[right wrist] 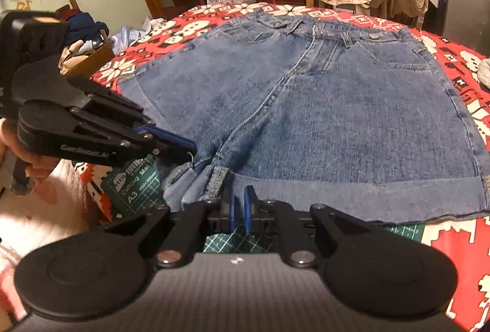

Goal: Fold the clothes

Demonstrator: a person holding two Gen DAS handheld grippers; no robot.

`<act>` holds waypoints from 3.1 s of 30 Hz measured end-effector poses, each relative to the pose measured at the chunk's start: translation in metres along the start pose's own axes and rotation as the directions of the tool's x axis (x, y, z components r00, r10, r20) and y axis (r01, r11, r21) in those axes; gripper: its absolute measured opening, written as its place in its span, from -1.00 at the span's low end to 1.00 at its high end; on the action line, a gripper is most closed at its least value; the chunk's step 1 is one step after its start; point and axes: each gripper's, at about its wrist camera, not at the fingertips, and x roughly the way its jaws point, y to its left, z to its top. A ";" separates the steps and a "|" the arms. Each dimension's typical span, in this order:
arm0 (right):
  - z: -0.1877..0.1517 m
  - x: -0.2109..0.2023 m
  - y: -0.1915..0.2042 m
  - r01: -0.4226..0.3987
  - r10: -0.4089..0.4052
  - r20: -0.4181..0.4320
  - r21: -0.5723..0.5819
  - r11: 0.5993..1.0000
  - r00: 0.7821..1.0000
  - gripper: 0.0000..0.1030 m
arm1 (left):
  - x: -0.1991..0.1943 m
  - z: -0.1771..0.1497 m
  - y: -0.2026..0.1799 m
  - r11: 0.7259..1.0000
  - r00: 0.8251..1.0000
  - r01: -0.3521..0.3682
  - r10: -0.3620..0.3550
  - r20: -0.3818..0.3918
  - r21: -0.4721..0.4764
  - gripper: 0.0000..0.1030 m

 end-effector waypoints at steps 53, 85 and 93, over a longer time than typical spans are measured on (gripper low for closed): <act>0.119 0.000 -0.033 0.131 -0.099 0.122 -0.290 0.948 0.988 0.98 | -0.026 0.097 0.090 0.766 0.815 -0.501 0.574 0.079 -0.402 0.68; 0.182 0.139 0.142 -0.321 0.060 -0.513 -0.438 0.840 0.856 -0.55 | -0.075 0.022 0.165 0.337 0.818 -0.518 0.465 -0.339 -0.786 -0.84; 0.166 0.184 0.188 -0.476 0.179 -0.547 -0.466 0.746 0.818 -0.92 | -0.071 0.017 0.171 0.294 0.799 -0.495 0.524 -0.295 -0.818 -0.86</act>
